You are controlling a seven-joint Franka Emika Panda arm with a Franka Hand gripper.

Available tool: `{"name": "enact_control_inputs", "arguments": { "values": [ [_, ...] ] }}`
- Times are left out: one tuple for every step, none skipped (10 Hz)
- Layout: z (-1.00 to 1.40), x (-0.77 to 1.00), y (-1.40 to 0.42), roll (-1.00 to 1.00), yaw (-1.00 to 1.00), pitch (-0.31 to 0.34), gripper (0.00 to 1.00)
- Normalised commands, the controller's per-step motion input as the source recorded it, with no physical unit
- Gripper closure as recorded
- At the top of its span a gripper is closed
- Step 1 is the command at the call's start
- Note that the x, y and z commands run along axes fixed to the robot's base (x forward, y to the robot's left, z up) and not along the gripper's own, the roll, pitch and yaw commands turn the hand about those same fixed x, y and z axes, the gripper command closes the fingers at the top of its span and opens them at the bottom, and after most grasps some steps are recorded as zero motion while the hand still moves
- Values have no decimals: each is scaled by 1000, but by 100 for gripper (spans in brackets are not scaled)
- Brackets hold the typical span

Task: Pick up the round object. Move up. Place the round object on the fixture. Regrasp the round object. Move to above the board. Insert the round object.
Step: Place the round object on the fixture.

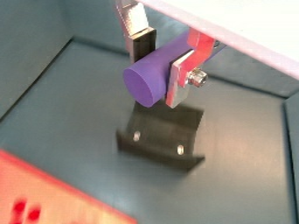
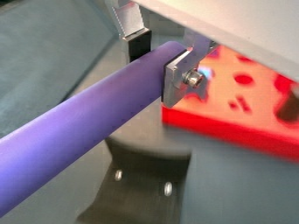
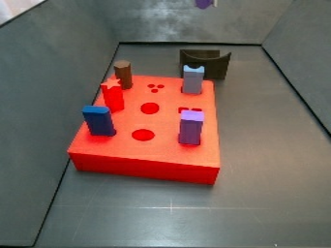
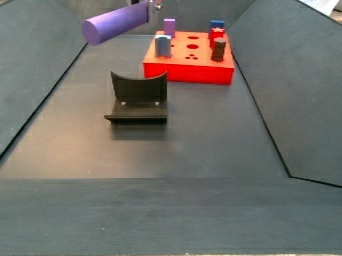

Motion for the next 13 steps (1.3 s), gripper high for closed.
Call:
{"name": "enact_control_inputs", "arguments": {
  "values": [
    [-97,214,-111,-1000,584,150,100],
    [-59,153,-57,-1000,551,168,100],
    [-13,87,-16,-1000,509,193,100],
    [-15,80,8,-1000,474,212,100],
    [-27,81,20,-1000,434,231,100],
    [-28,84,27,-1000,393,252,100],
    [-23,83,34,-1000,350,275,100],
    [-21,82,39,-1000,310,298,100],
    [-23,78,39,-1000,252,325,100],
    [-26,73,39,-1000,201,347,100],
    [-29,77,39,-1000,143,372,100],
    [-25,76,42,-1000,59,406,100],
    [-24,78,43,-1000,-17,435,100]
  ]
}}
